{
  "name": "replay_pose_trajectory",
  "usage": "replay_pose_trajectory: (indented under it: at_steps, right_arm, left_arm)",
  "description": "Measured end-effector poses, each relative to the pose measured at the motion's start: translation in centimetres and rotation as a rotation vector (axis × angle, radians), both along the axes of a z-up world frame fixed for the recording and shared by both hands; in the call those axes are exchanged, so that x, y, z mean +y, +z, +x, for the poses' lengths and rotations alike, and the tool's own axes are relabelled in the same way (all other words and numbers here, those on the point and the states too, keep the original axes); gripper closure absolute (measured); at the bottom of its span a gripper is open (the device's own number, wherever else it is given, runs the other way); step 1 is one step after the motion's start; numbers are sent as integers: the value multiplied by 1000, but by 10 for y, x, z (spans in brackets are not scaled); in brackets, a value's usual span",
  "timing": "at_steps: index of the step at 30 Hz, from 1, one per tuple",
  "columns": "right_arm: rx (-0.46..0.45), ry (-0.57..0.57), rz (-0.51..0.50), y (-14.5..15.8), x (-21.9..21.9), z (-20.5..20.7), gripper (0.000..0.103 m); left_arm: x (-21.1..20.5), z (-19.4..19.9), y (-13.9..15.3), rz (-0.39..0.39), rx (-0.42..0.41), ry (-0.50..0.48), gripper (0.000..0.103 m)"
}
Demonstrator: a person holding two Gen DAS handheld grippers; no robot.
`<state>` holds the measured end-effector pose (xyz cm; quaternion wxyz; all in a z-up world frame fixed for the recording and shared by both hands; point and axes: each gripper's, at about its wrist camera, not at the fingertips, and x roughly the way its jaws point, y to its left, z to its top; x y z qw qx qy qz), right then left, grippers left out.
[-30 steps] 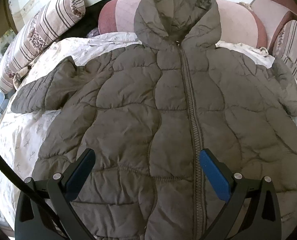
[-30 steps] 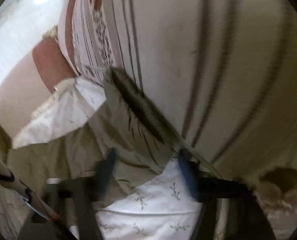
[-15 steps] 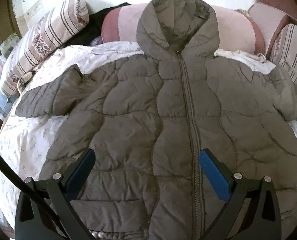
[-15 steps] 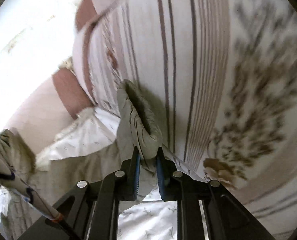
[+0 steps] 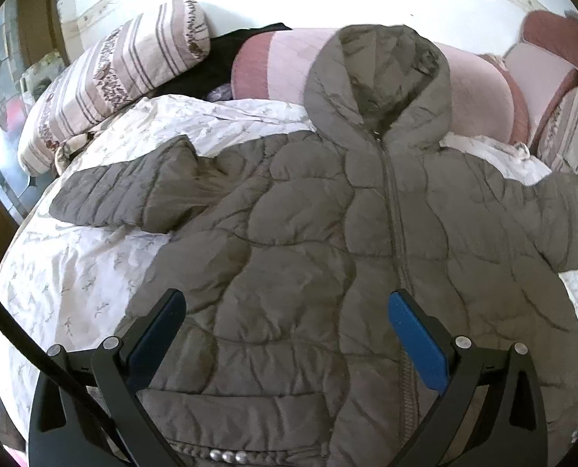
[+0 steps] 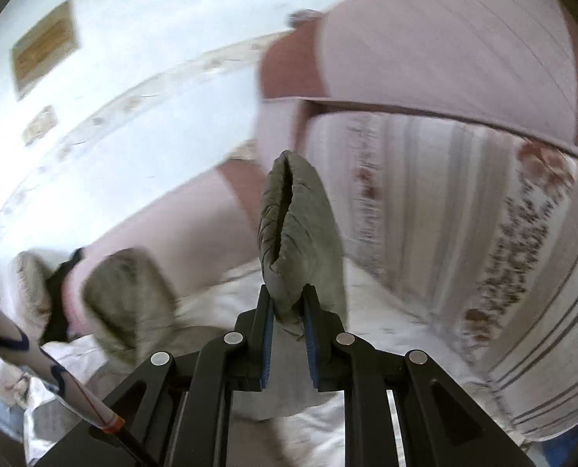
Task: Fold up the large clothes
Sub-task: 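Lift the sleeve with the right tool, lay it across the jacket body, open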
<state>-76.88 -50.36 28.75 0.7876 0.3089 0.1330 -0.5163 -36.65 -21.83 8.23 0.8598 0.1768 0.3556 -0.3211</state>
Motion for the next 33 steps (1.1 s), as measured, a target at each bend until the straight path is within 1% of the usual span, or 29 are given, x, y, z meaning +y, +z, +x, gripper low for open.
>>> replay_pose_trajectory:
  at_steps: [4, 6, 9, 12, 15, 17, 19, 21, 24, 26, 27, 28, 29, 30, 31, 33]
  right_arm:
    - [-34, 112, -24, 18, 31, 46, 87]
    - [-43, 183, -33, 21, 48, 81, 87]
    - [-58, 272, -33, 16, 67, 119, 87]
    - [-81, 376, -11, 4, 85, 161, 87]
    - [-94, 463, 26, -22, 95, 205, 87]
    - [-99, 509, 64, -44, 101, 231, 87]
    - [-102, 555, 116, -74, 104, 262, 87]
    - [-96, 578, 159, -101, 107, 283, 87]
    - [-76, 602, 259, -154, 101, 323, 87]
    - [-82, 614, 298, -181, 107, 330, 87]
    - [-78, 623, 318, -192, 107, 338, 83]
    - [-84, 630, 338, -199, 109, 340, 70]
    - [-103, 648, 366, -204, 110, 342, 59]
    - [-121, 673, 388, -206, 109, 342, 42]
    - [-129, 689, 392, -208, 111, 339, 41]
    - [-153, 718, 353, -197, 112, 327, 41]
  left_arm:
    - [9, 10, 4, -19, 15, 28, 0]
    - [14, 15, 5, -23, 17, 41, 0]
    - [20, 23, 6, -26, 20, 62, 0]
    - [26, 33, 5, -30, 30, 87, 0]
    - [32, 41, 4, -31, 37, 109, 0]
    - [36, 46, 4, -34, 37, 132, 0]
    - [40, 51, 4, -36, 38, 158, 0]
    - [44, 55, 3, -38, 36, 183, 0]
    - [46, 61, 3, -39, 33, 214, 0]
    - [47, 64, 3, -44, 35, 225, 0]
    - [47, 66, 3, -46, 33, 229, 0]
    - [47, 67, 4, -47, 31, 233, 0]
    - [47, 69, 4, -49, 28, 237, 0]
    - [47, 70, 4, -50, 22, 242, 0]
    - [47, 72, 4, -52, 13, 250, 0]
    - [47, 75, 3, -56, 0, 264, 0]
